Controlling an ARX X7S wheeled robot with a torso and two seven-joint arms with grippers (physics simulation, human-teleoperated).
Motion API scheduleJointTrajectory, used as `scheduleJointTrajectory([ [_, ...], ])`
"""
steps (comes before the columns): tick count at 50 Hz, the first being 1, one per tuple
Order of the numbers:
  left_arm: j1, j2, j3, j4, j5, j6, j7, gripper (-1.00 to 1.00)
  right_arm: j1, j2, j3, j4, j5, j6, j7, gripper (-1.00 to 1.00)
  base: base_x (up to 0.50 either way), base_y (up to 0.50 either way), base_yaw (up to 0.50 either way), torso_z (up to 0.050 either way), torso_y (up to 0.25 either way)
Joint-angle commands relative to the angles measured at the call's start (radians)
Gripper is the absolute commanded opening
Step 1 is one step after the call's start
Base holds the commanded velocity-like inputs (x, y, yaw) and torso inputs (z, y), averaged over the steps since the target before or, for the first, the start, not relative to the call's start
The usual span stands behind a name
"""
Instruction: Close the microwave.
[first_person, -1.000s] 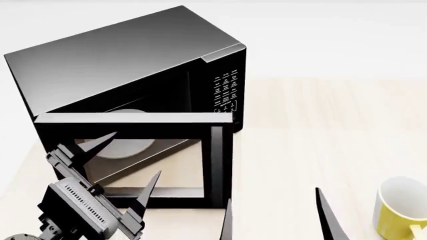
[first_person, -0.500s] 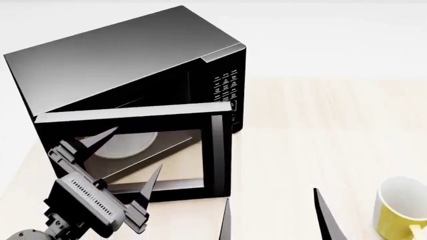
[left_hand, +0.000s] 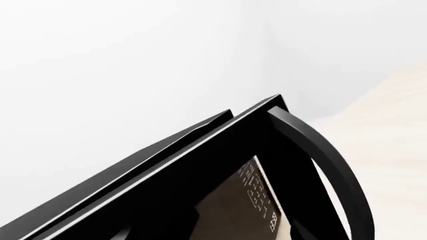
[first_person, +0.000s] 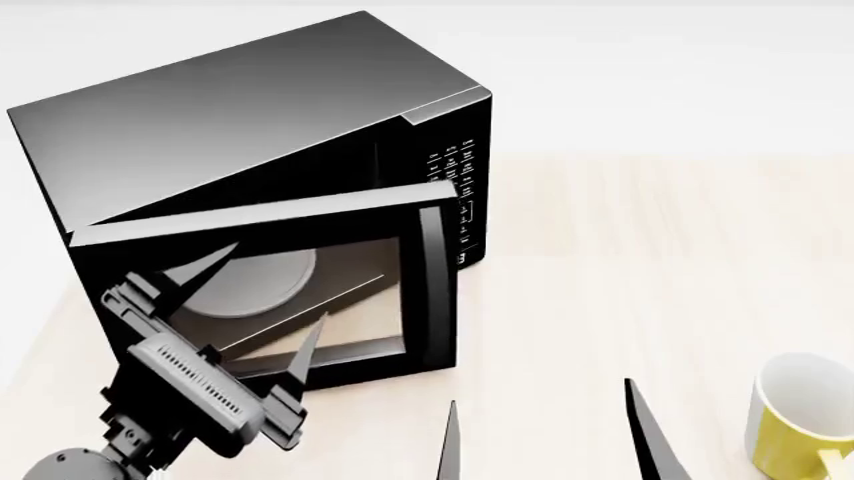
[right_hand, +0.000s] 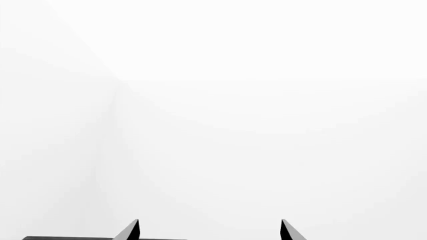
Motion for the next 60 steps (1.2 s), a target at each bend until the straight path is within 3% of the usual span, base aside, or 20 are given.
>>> scheduleJointTrajectory([
  [1, -0.045, 0.013, -0.067, -0.087, -0.017, 0.028, -0.041, 1.0, 0.0, -0.005, 0.008, 0.001, -0.008, 0.0, -0.008, 1.0, 0.0, 0.0, 0.0, 0.0, 0.0],
  [20, -0.11, 0.033, -0.076, -0.222, -0.014, 0.081, -0.09, 1.0, 0.002, -0.001, 0.003, 0.001, -0.003, 0.005, -0.002, 1.0, 0.0, 0.0, 0.0, 0.0, 0.0],
  [60, -0.127, 0.026, -0.07, -0.225, 0.026, 0.041, -0.236, 1.0, 0.004, 0.007, -0.01, 0.011, -0.003, 0.0, 0.006, 1.0, 0.0, 0.0, 0.0, 0.0, 0.0],
])
